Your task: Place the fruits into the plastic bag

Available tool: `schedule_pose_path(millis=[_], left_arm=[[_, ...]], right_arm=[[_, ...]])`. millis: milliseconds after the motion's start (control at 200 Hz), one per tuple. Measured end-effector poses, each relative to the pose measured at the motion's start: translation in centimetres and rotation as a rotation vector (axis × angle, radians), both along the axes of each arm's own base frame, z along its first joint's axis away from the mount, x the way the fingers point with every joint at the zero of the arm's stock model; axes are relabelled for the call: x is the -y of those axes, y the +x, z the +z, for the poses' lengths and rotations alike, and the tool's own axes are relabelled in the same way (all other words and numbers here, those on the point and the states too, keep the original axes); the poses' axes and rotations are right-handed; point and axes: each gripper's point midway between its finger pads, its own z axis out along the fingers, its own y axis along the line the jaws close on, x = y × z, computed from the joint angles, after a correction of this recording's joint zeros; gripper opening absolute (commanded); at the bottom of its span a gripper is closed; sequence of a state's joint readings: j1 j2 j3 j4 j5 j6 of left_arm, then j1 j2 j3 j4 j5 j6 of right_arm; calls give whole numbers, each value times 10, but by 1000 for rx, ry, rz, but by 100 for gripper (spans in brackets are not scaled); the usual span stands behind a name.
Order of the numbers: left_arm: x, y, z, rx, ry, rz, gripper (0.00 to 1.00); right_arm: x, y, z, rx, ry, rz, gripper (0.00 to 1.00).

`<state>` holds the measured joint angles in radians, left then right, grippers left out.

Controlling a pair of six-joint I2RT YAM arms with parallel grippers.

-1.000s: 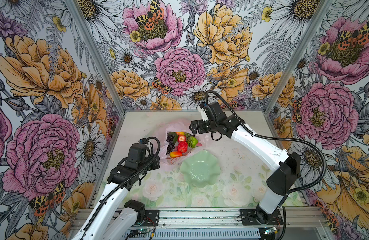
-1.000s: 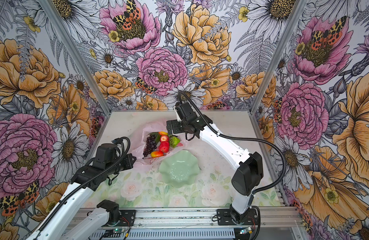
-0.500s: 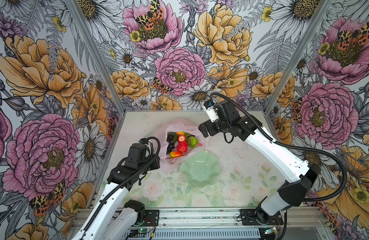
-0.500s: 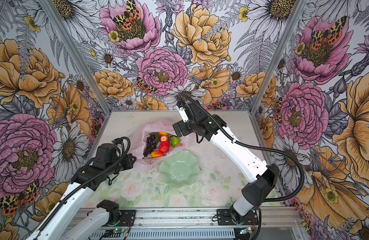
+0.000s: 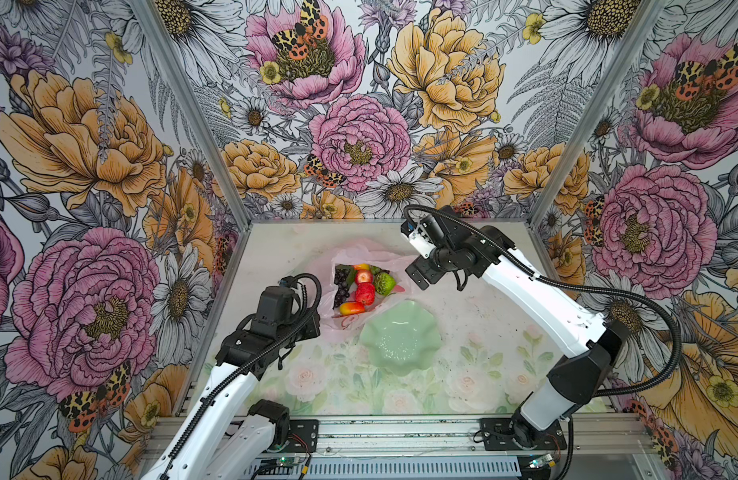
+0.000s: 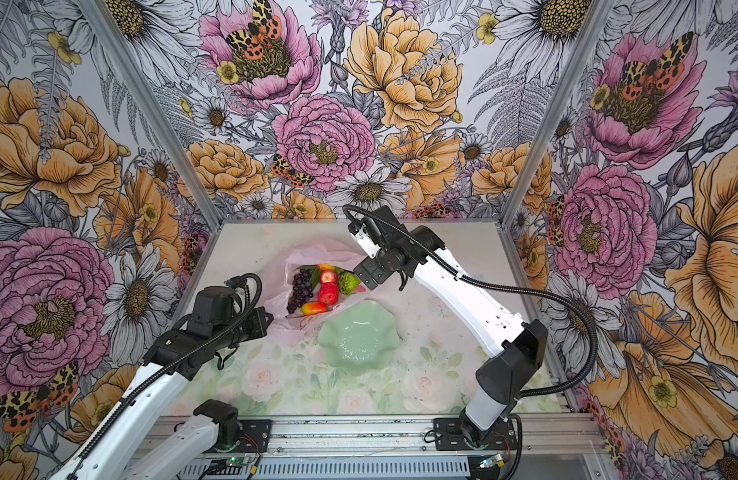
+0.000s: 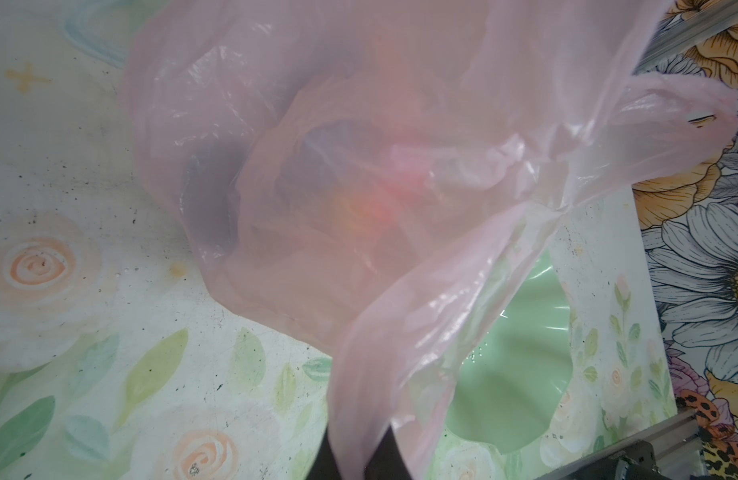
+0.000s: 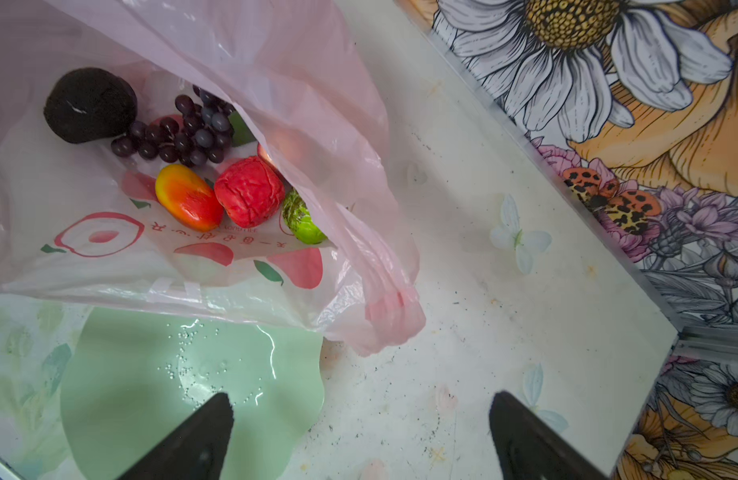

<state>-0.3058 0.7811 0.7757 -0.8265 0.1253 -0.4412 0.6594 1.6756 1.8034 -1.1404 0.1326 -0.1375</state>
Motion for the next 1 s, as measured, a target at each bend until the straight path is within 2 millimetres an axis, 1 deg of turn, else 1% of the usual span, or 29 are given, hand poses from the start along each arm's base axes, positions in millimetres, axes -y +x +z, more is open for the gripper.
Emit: schedule_pose_path(millis=[120,260,425,650,751,821,1001], left_arm=[[0,0,0,-1,0,0,0],[0,0,-1,-5,1,0,0],[0,1,-2,-9,2,0,0],[0,1,-2,-10,3,0,0],[0,1,-3,-14,4,0,0],[0,1,-4,-15,5,0,0],[0,2,-6,-24,7,1,0]], right_arm=[[1,4,-21,-42,-61,6,93],[0,10,-38,-72,-106,4,91],[-6,21,-48,-80,-128,-3,89],[-8,37,-54,-80,-134,-23,85],[-6,44,-53,-77,-127,-36,78],[-4,47,-52,-77,-120,-42,71],[-3,50,-52,-86,-99,-54,54]])
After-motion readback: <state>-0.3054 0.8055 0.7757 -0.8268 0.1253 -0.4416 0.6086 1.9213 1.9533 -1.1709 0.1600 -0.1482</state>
